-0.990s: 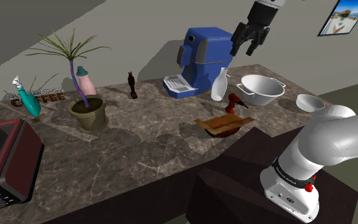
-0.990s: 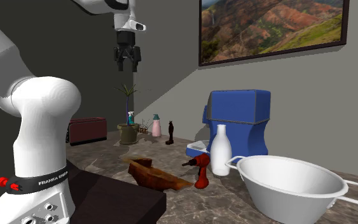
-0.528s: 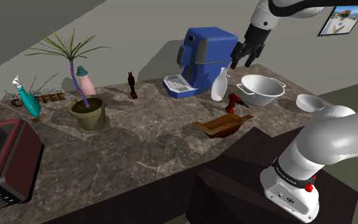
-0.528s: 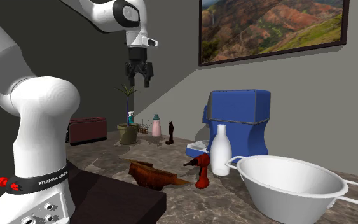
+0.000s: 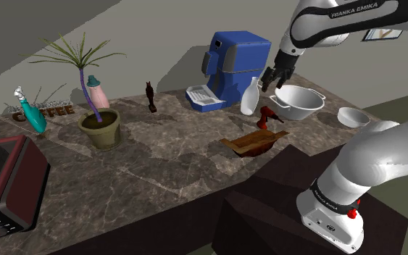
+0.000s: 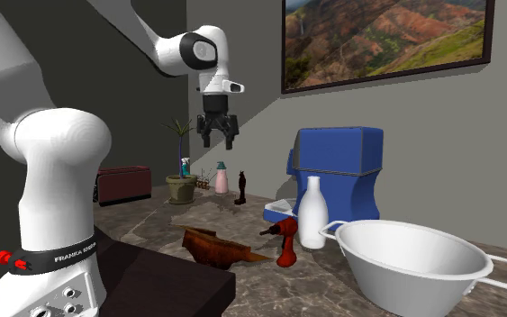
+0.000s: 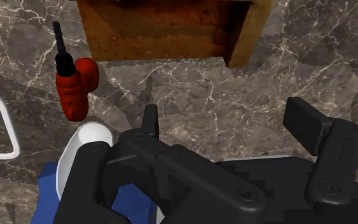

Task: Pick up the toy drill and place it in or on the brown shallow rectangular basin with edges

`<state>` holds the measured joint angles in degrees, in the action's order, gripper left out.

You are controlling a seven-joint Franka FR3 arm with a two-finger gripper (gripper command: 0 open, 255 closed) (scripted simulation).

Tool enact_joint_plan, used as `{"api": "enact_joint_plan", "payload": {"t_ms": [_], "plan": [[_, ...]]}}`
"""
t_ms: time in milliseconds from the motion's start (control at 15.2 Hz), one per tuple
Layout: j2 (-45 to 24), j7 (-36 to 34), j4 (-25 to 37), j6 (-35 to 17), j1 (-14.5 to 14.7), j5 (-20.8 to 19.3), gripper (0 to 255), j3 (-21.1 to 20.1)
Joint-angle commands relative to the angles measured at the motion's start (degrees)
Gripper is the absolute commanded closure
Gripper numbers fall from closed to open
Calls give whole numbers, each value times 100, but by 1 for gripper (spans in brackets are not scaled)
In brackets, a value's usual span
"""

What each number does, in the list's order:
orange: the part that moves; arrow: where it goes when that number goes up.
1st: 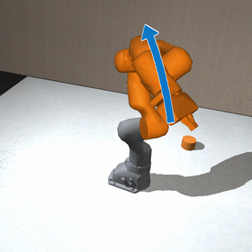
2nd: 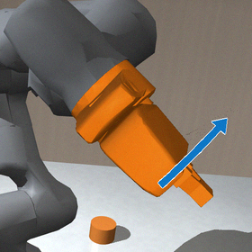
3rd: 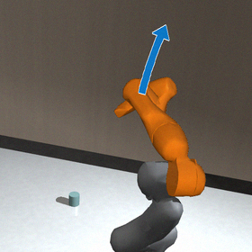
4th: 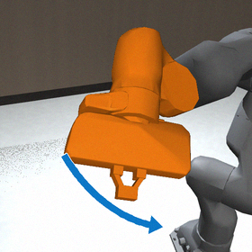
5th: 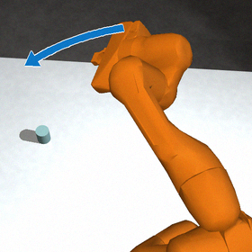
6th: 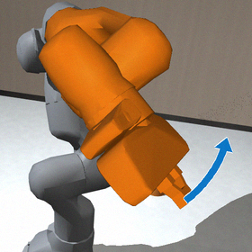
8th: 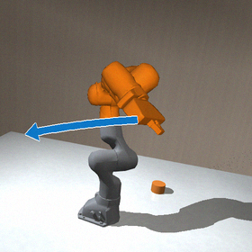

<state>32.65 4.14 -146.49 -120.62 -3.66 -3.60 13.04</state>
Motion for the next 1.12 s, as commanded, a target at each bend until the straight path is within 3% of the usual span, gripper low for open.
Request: {"api": "enact_joint_plan", "payload": {"t_ms": [0,594,1056], "plan": [[-293,159,-51,-346,-53,-78,0,147],[-1927,1002,31,-1875,-186,-110,0,860],[-3497,2045,522,-2873,-248,618,0,1269]]}}
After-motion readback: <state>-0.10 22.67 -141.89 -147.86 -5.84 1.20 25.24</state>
